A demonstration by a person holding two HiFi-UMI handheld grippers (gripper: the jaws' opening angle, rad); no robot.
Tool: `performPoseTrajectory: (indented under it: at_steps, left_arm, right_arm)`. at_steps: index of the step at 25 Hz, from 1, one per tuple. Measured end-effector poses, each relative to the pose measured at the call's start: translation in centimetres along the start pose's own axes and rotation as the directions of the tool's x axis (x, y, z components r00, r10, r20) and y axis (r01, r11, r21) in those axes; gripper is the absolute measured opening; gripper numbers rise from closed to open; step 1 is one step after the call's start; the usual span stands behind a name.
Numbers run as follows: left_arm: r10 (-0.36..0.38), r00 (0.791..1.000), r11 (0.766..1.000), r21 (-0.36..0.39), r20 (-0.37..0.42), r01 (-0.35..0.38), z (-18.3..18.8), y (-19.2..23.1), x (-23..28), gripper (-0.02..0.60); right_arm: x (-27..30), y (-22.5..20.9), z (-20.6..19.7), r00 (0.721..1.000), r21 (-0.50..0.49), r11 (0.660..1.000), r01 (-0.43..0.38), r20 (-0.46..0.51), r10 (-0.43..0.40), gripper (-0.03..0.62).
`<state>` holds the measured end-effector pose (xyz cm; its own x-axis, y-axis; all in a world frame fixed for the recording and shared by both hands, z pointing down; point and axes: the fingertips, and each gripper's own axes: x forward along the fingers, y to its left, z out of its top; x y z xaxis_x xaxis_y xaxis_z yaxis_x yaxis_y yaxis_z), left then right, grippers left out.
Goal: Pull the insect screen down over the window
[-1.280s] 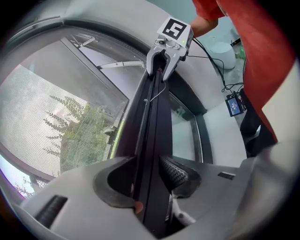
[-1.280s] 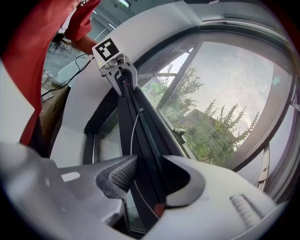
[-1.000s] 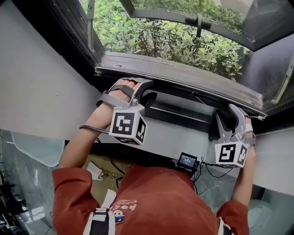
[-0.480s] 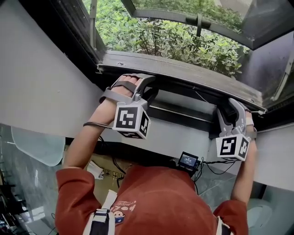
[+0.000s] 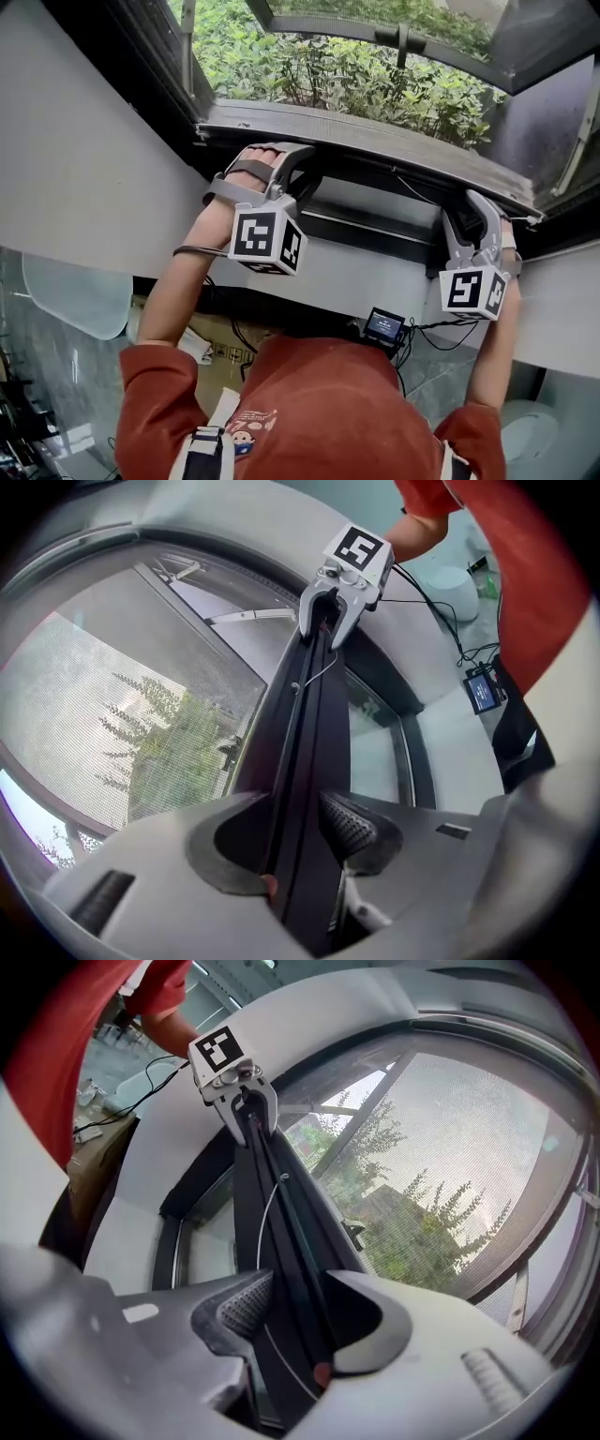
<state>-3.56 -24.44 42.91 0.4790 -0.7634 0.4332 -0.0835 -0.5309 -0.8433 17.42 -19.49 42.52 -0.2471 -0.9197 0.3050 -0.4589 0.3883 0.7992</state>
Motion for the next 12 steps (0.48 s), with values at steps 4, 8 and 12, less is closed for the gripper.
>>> performPoseTrajectory:
  at_steps: [4,8,12]
  left_arm:
    - [0.028,0.999,0.999,-0.037,0.022,-0.027,0.2,0.1,-0.2,0.163]
    - [0.071,0.996,0.989,-0.133,0.060,-0.063,0.7,0.3,-0.7,0.163]
    - [0.114,0.989,0.965,-0.246,0.090,-0.089,1.0,0.4,-1.2,0.163]
  right_arm:
    - [-0.1,-0.2,0.2,1.000,0.035,0.999,0.016,0.017,-0.016,0.181]
    - [-0.7,-0.5,1.0,0.997,0.107,0.993,0.041,0.062,-0.048,0.181]
    - [-1.1,-0.7,1.7,0.993,0.167,0.984,0.057,0.094,-0.073,0.181]
